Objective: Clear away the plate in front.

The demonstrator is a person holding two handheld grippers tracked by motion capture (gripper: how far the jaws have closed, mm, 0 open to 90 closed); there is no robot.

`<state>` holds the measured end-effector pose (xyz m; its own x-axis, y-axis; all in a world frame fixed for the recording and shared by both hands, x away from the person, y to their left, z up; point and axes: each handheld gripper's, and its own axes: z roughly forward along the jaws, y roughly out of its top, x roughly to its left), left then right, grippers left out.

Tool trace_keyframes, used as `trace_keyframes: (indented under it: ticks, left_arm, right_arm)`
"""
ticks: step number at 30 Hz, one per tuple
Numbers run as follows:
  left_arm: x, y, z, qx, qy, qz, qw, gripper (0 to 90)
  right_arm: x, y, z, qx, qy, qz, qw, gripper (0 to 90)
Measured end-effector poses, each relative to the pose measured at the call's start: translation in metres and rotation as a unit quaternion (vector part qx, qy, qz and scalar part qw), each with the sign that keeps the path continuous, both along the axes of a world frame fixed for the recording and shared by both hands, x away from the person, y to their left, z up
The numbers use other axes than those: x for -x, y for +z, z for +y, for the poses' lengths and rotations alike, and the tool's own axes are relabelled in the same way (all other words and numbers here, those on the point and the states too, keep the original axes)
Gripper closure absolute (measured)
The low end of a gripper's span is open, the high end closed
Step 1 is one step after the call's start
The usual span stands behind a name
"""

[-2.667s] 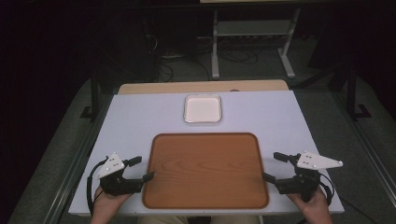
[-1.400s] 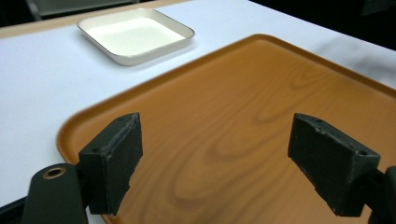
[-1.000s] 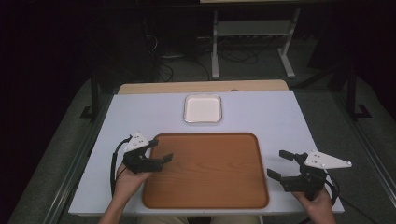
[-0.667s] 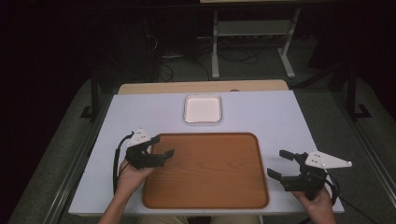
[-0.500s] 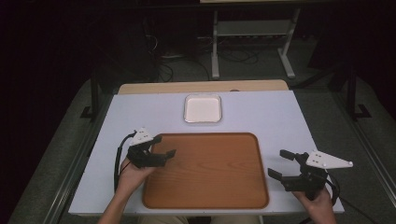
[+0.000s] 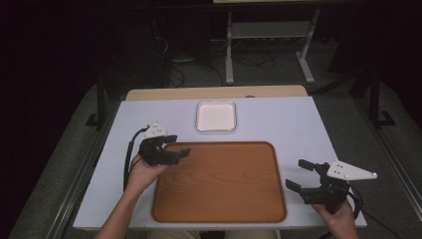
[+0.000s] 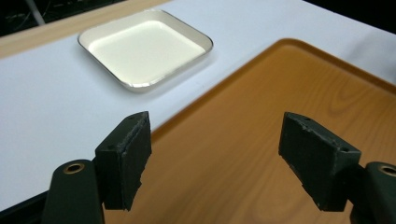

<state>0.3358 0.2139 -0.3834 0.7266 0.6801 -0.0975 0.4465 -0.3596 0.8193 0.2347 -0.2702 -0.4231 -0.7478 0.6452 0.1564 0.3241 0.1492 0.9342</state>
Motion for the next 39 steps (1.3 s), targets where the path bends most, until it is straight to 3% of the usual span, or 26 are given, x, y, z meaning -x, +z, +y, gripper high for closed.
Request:
trace_keyframes:
  ticks: [9,18,39]
  left_arm:
    - [-0.022,0.009,-0.008,-0.008,0.002,0.005,1.0000,25.0]
    - [-0.048,0.012,-0.015,-0.021,0.010,0.019,0.9995,25.2]
    - [-0.113,0.018,-0.034,-0.032,0.033,0.060,0.9972,27.8]
  right_arm:
    - [0.000,0.001,-0.001,-0.002,-0.001,-0.002,1.0000,13.2]
    - [0.000,0.001,-0.001,-0.005,-0.001,-0.004,1.0000,13.2]
    - [0.000,0.003,-0.001,-0.004,-0.001,-0.011,0.9999,13.2]
